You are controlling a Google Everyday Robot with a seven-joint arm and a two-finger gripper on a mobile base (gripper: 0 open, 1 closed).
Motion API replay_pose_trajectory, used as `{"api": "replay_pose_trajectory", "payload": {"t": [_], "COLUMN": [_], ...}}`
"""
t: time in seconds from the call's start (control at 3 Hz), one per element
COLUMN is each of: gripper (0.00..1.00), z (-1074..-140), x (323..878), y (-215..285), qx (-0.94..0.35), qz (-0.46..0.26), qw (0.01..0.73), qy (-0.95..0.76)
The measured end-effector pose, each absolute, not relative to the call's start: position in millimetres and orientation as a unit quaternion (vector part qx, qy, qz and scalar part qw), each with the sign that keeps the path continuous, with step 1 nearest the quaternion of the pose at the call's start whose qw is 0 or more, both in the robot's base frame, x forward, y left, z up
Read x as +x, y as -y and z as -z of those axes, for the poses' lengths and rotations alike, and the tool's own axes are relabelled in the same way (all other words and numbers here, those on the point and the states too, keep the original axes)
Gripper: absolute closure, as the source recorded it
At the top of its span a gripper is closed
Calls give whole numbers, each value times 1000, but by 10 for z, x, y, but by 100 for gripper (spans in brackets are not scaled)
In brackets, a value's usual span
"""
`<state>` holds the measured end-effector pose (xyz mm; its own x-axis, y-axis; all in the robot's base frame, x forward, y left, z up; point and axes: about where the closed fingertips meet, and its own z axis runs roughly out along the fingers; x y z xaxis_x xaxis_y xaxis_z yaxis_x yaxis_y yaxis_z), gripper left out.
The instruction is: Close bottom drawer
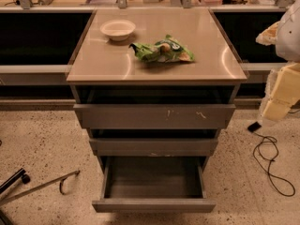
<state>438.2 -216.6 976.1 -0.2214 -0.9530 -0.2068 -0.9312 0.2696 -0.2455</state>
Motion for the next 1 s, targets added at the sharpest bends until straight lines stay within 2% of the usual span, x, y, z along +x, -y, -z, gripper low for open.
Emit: {"api": "replay_pose_trajectory", "payload": {"t": [0.33,0.67,1.0], "gripper": [0,0,0], "z": [-9719,-9136,-8108], "x": [4389,4428,4496], "y": [2154,2134,2011], "qx": [-605,-607,-611], "qz": [35,-7,-71], "qw": [164,171,172], "qy": [-778,-776,-769]}}
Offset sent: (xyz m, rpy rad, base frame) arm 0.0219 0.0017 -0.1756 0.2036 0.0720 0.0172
